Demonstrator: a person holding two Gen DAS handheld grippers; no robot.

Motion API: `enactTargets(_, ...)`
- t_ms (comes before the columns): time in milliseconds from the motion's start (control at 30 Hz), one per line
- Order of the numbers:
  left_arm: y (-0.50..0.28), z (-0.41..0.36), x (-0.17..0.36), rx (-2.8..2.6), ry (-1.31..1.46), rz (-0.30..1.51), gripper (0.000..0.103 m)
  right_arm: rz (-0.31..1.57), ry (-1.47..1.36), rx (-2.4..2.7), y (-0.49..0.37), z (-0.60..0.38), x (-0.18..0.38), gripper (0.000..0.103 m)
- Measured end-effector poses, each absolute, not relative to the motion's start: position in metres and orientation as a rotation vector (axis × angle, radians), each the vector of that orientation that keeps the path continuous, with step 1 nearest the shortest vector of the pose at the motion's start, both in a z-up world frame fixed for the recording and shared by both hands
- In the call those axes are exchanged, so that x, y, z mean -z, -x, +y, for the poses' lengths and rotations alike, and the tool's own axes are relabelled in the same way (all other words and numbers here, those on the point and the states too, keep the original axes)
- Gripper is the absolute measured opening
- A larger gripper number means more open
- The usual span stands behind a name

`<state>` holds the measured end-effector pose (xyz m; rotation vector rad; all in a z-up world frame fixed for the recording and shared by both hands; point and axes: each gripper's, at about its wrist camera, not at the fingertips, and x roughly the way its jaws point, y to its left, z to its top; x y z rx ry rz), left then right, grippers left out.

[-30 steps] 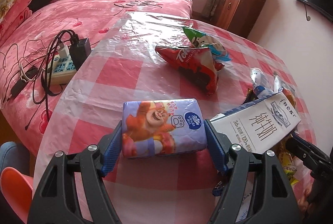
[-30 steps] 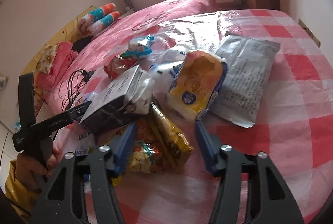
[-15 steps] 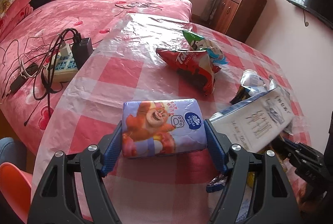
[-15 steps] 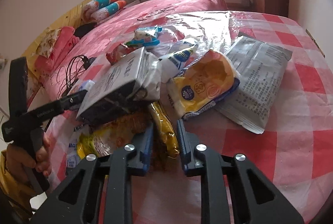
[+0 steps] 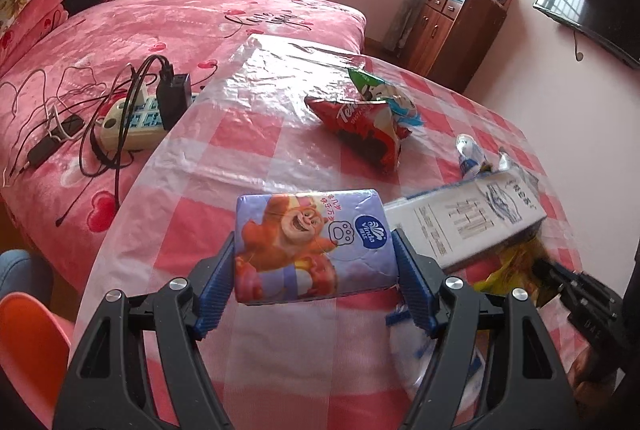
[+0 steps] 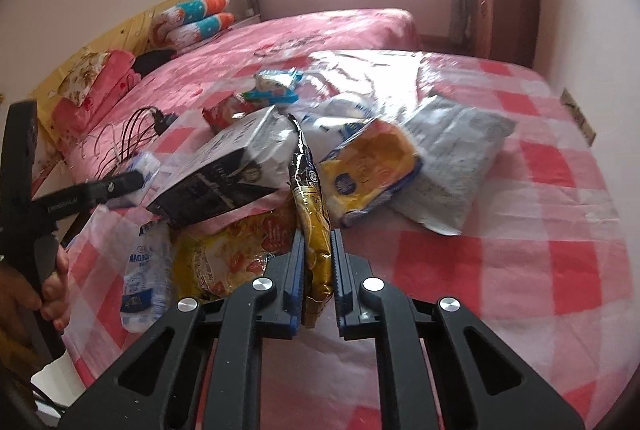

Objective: Collect trash
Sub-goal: 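Grasp the brown coffee stick with the right gripper and lift it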

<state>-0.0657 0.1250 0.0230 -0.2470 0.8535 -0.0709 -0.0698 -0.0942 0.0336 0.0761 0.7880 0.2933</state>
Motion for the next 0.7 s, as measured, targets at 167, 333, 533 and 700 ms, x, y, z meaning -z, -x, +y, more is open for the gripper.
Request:
enactTargets(167,0.082,0.123,-0.022,0.096,0.257,0.855,0.074,0.746,-0.106,-0.274,0.086,-0.106,-0.047,0.013)
enactTargets(333,0.095,0.122,-0.023,0.119,0.267,0.853,0.074,0.722,-0.126,-0.251,0.096,-0.111,-0.057,0.013)
enactTargets(533,0.110,0.120,-0.023,0.151,0.284,0.854,0.074,0.768,-0.237,-0.255,0.103,-0.125,-0.053,0.013)
enactTargets(700,0.121,0.121,-0.021,0.175,0.289,0.862,0.074,0.841,-0.230,-0.199,0.109,-0.130,-0.033,0.013)
